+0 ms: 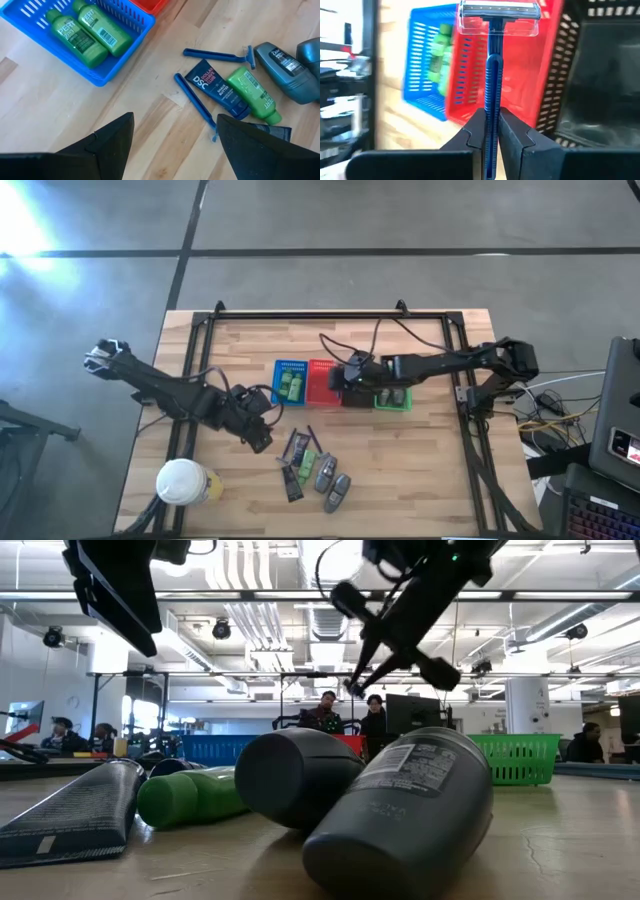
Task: Pick & Place Travel size toiletries
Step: Put the blue razor into the black bin
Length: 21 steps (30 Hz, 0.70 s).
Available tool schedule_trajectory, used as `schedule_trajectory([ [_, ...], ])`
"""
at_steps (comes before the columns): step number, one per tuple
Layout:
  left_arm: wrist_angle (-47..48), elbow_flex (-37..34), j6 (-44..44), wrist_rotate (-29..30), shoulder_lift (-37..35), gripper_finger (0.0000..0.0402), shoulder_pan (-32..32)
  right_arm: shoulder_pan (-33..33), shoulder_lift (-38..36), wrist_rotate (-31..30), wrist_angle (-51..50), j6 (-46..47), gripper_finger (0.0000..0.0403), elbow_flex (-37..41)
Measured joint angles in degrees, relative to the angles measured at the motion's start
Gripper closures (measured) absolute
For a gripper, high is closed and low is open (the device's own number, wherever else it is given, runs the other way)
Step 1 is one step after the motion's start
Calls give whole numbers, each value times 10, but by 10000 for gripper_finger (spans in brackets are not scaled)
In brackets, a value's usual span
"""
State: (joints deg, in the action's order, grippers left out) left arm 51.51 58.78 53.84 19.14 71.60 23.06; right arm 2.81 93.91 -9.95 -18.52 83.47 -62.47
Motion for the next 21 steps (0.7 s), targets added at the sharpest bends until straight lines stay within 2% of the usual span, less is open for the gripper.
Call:
schedule_trajectory([
  [10,8,0,-14,-16,-12,113,-12,3,69,5,5,-36,378,-65],
  [18,13,0,-13,-17,-15,113,-12,2,42,-20,-131,-43,378,-71],
  [21,13,0,-13,-17,-16,113,-12,3,37,-21,-148,-41,378,-65],
])
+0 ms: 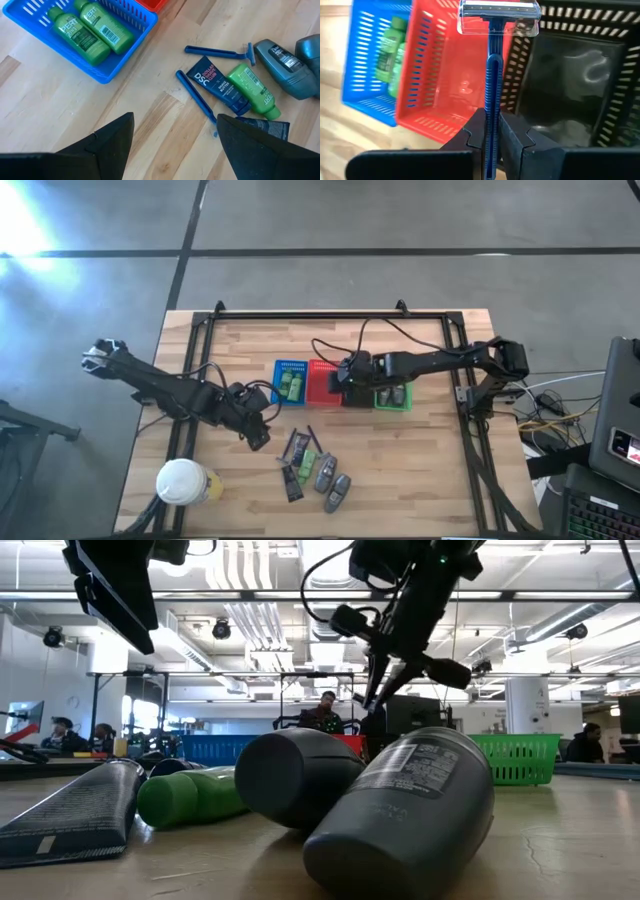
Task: Pick & Place Travel size toiletries
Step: Put the blue razor into the black bin
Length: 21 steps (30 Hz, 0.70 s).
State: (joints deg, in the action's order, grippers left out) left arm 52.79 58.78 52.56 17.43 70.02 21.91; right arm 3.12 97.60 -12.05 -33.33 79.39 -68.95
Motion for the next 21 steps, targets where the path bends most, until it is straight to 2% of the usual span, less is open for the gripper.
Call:
schedule_trajectory([
  [10,0,0,0,0,0,113,0,5,10,4,38,7,378,1],
  [15,0,0,1,-3,0,113,0,5,9,7,-54,9,378,6],
  [21,0,0,3,-3,0,113,-1,21,8,5,-51,28,371,23],
])
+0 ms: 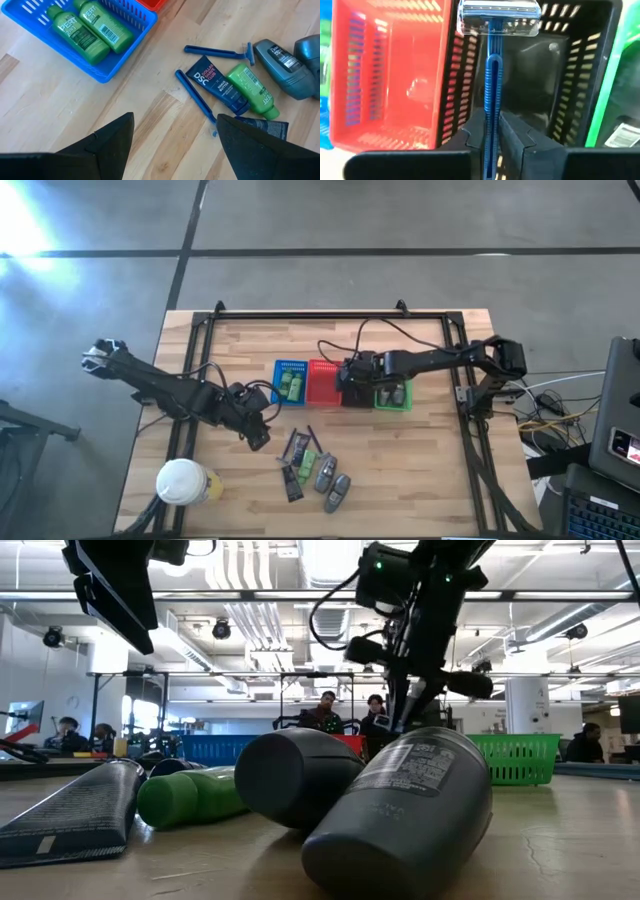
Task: Pick & Place Travel size toiletries
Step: Put the blue razor into the black bin
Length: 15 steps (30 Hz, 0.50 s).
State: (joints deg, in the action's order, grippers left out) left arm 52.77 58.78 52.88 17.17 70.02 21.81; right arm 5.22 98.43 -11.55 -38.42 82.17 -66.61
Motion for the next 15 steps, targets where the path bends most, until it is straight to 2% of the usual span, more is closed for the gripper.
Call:
schedule_trajectory([
  [11,0,0,15,-3,0,112,0,1,-1,-1,-4,-3,275,8],
  [15,0,0,16,-18,0,112,0,-15,-13,0,-6,-31,238,2],
])
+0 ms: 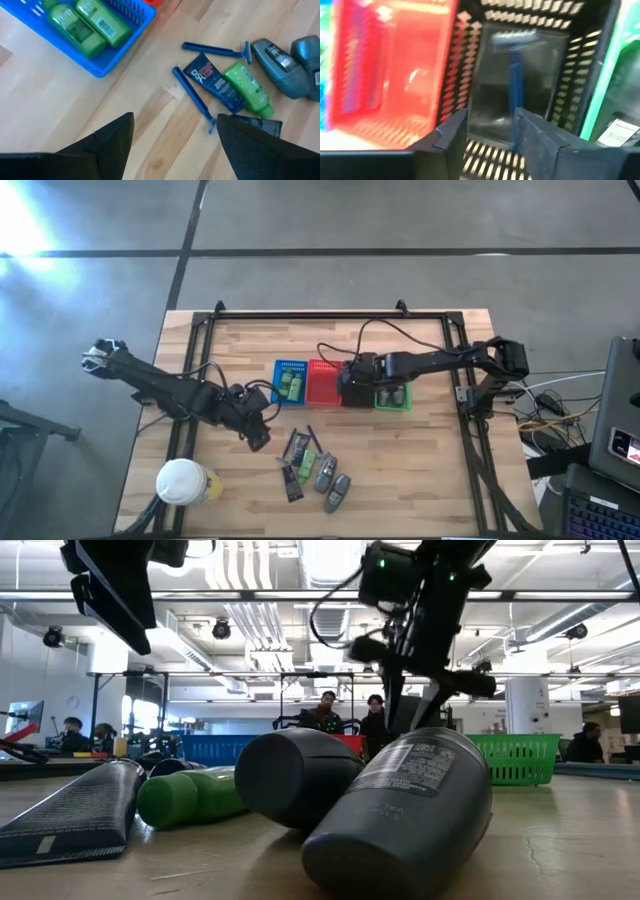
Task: Pick & Place Travel size toiletries
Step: Put the blue razor into the black bin
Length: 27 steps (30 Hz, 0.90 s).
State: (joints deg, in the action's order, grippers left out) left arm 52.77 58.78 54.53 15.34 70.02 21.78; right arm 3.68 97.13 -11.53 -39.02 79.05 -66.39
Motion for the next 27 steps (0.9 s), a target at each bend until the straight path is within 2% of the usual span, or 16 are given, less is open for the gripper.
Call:
schedule_trajectory([
  [6,-10,-24,53,-31,11,112,0,-60,-38,-2,-41,-16,189,-7],
  [12,-105,-47,91,-70,75,112,0,-138,-63,-24,-121,41,154,-7],
  [20,-120,-1,131,-87,213,113,1,-205,-68,-40,-180,83,127,-6],
  [27,-124,33,148,-93,278,113,1,-232,-68,-56,-182,76,114,-6],
])
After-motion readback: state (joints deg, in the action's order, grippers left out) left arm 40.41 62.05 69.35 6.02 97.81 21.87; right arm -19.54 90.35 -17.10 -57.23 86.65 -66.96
